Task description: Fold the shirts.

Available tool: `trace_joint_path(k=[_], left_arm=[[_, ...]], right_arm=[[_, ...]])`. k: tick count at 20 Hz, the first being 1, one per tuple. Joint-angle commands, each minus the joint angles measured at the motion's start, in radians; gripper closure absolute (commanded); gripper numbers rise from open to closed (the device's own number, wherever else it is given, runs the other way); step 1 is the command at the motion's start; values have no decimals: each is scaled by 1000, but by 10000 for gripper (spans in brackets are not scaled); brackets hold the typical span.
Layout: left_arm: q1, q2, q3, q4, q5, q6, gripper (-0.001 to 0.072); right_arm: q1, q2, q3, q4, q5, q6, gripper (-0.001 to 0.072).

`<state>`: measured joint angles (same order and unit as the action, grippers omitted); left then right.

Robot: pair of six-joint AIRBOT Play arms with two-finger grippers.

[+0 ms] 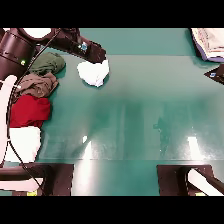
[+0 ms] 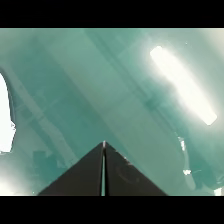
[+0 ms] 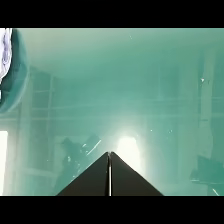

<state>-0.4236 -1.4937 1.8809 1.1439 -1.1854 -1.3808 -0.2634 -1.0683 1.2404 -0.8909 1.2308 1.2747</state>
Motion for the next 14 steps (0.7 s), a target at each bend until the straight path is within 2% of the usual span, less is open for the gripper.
trace_joint_path(k=[1, 14], left_arm=[[-1, 1, -1, 0, -1, 0, 679], [-1, 0, -1, -17, 1, -5, 679]], right_arm=[[1, -1, -2, 2, -2, 0, 691], [2, -15, -2, 9, -6, 1, 691]])
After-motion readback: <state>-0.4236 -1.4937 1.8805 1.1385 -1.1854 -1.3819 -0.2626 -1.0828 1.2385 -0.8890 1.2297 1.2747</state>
